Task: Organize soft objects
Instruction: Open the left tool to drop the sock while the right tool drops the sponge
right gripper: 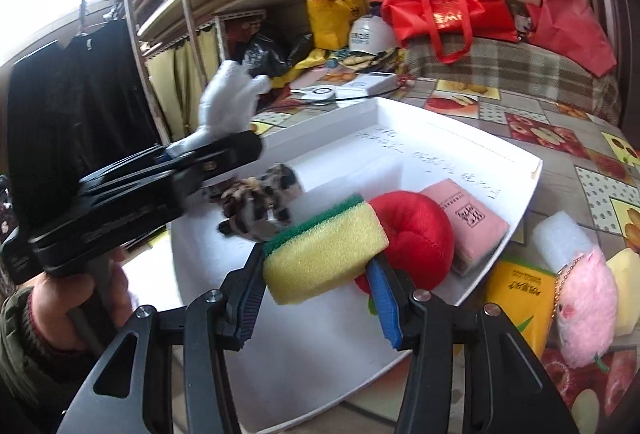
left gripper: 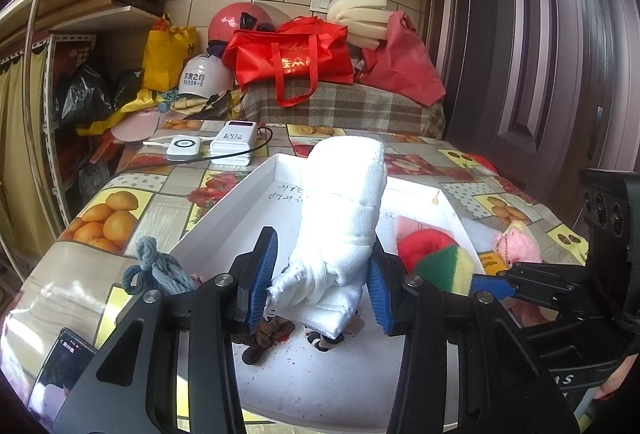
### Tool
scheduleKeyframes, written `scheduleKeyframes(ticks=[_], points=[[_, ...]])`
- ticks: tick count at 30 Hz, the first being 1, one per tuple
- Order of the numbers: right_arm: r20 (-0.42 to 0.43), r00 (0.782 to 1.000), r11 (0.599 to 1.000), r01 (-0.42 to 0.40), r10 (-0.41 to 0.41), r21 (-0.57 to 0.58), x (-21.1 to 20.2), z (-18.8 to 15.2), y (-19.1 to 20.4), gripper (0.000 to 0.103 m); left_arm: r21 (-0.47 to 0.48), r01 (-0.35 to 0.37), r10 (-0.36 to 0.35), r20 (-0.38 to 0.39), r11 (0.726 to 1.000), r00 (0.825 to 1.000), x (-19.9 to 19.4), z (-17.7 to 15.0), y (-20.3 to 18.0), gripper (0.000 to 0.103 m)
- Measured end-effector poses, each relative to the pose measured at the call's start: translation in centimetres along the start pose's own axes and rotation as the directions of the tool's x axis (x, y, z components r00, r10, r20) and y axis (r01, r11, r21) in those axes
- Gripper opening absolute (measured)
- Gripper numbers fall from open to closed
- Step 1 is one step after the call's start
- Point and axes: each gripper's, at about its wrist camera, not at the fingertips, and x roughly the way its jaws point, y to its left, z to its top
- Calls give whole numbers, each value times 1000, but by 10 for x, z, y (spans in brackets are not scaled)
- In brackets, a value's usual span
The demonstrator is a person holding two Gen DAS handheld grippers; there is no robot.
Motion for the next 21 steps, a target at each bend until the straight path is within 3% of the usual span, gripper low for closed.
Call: scheduleKeyframes(ticks=[5, 11, 21], points=[[-41, 999, 996, 33, -30, 88, 19, 9, -20, 46, -5, -5, 5, -7, 1000, 1000, 1, -2, 2, 42], [-16, 998, 983, 66, -64, 171, 25, 19, -39, 46, -8, -11, 11, -17, 1000, 1000, 2, -3, 3, 42], [35, 997, 981, 55, -63, 188, 16, 18, -39, 46, 9, -49, 50, -54, 999, 997, 30, 7, -8, 42]])
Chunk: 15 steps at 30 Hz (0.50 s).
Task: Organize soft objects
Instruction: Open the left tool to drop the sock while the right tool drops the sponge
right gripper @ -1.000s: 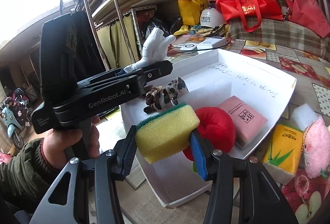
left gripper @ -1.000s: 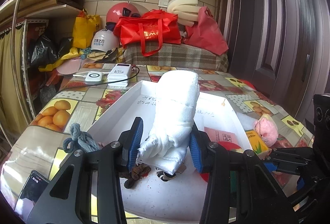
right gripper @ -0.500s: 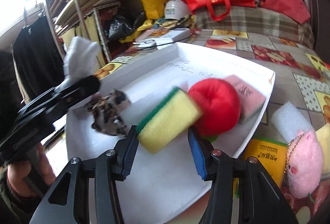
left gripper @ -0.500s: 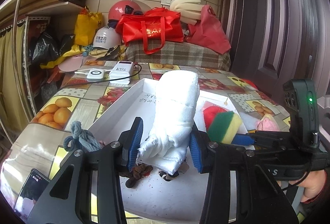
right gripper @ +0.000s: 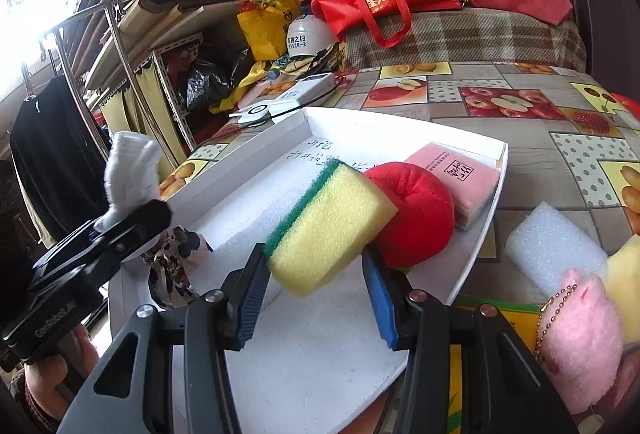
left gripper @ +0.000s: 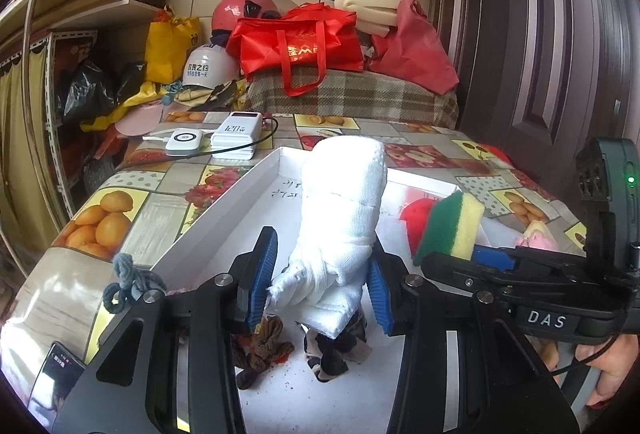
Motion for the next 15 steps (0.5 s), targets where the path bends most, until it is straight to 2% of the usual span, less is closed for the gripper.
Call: scheduleKeyframes(ticks=[6, 11, 15], points=[[29, 1000, 999, 8, -7, -43, -3, 1, 8, 46, -27, 1, -2, -38, 1000, 999, 12, 3, 3, 42], [41, 999, 998, 12, -9, -63, -5, 1, 12, 46, -74, 15, -22, -101, 997, 995, 24, 4, 10, 42], [40, 999, 998, 13, -11, -59, -4, 0, 10, 46, -84, 16, -25, -103, 996, 994, 23, 4, 11, 42]])
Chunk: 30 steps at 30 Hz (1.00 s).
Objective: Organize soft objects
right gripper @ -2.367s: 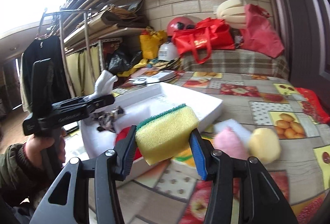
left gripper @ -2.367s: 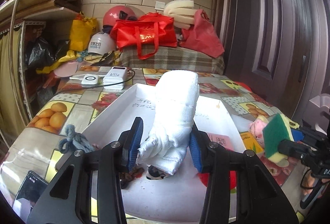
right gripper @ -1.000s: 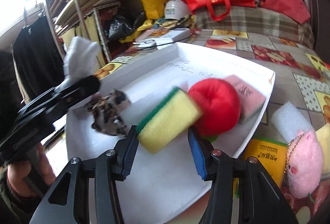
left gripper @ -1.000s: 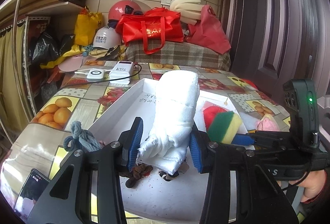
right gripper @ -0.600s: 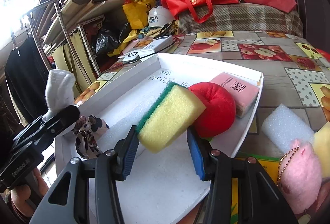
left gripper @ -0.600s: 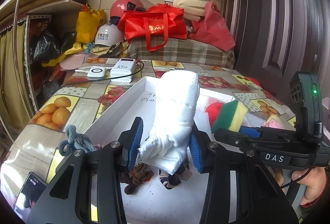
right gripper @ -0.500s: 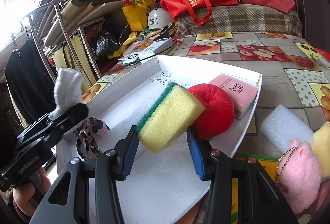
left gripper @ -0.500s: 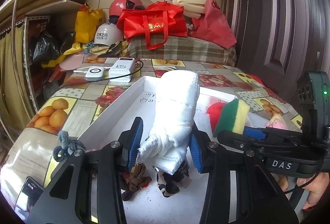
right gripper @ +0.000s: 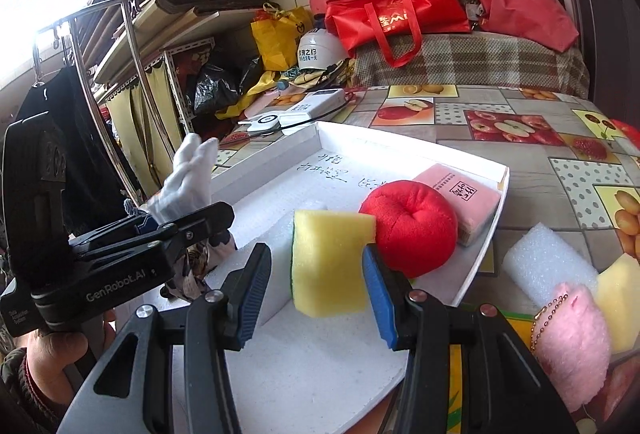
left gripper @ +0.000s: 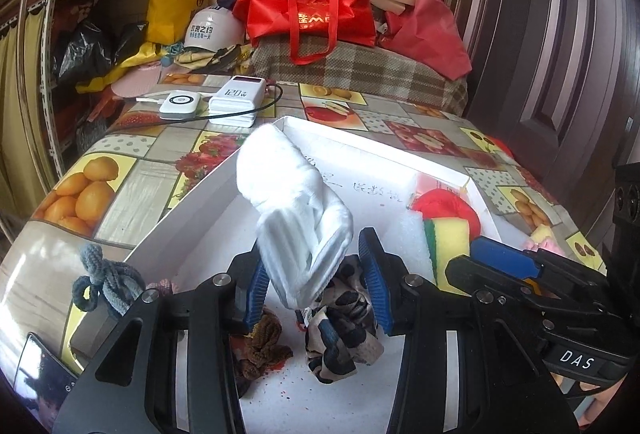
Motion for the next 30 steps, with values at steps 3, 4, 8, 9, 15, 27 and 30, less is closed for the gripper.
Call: scheduleKeyframes(ticks=[3, 4, 8, 9, 15, 27, 30], points=[[-8, 1000, 1000, -2, 2, -5, 1, 0, 1, 50, 19, -19, 19, 12, 1000, 1000, -1, 1, -2, 45], [-4, 1000, 1000, 7, -7, -9, 1, 0, 2, 59, 25, -29, 29, 22, 999, 999, -2, 1, -3, 46], [41, 999, 998, 36, -34, -45, -8, -1, 10, 85, 32, -63, 61, 72, 997, 996, -11, 0, -5, 85], [58, 997, 997, 50, -47, -52, -11, -2, 12, 85, 27, -63, 60, 91, 998, 994, -15, 0, -4, 87], [103, 993, 994, 62, -52, -96, -18, -3, 19, 86, -3, -51, 51, 120, 999, 991, -20, 0, 2, 95], [125, 990, 992, 73, -59, -104, -19, -3, 19, 89, 2, -46, 45, 126, 999, 991, -22, 0, 0, 95], [125, 990, 992, 73, -59, -105, -19, -3, 19, 90, 4, -46, 46, 127, 999, 991, -22, 0, 0, 95]])
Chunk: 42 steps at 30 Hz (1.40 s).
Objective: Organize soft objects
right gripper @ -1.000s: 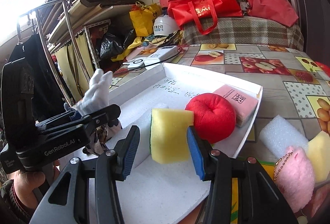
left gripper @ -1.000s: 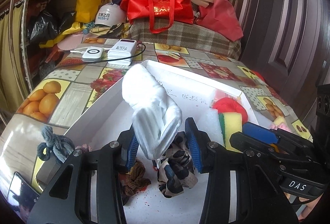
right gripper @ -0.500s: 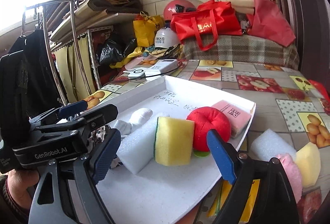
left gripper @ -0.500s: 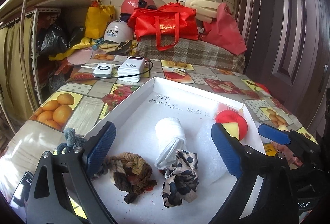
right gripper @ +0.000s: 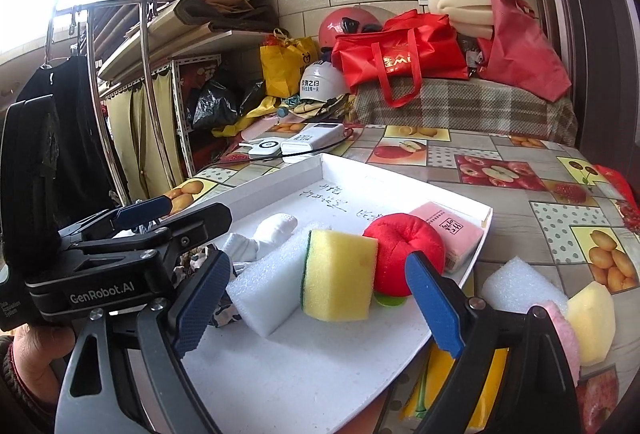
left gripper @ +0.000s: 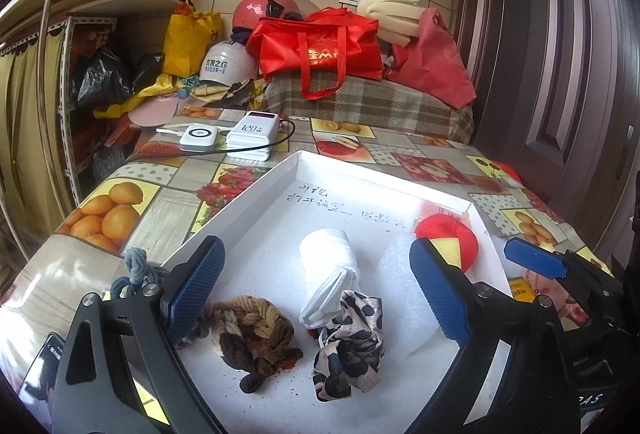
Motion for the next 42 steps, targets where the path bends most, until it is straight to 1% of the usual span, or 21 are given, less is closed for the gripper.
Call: scheduleKeyframes(ticks=[2, 3, 4, 42], points=[[1, 1000, 1000, 6, -6, 1, 0, 0, 0, 91, 0, 0, 0, -1, 1000, 1000, 0, 0, 0, 95], [1, 1000, 1000, 7, -7, 3, 0, 0, 0, 94, -1, 1, -1, -1, 1000, 1000, 0, 0, 0, 95], [0, 1000, 1000, 5, -5, 4, 0, 0, -1, 103, -2, 2, -2, -1, 1000, 1000, 0, 0, 0, 95], [6, 1000, 1000, 13, -13, 4, -3, 0, -1, 103, -7, 6, -6, -4, 1000, 1000, 0, 1, 0, 95]])
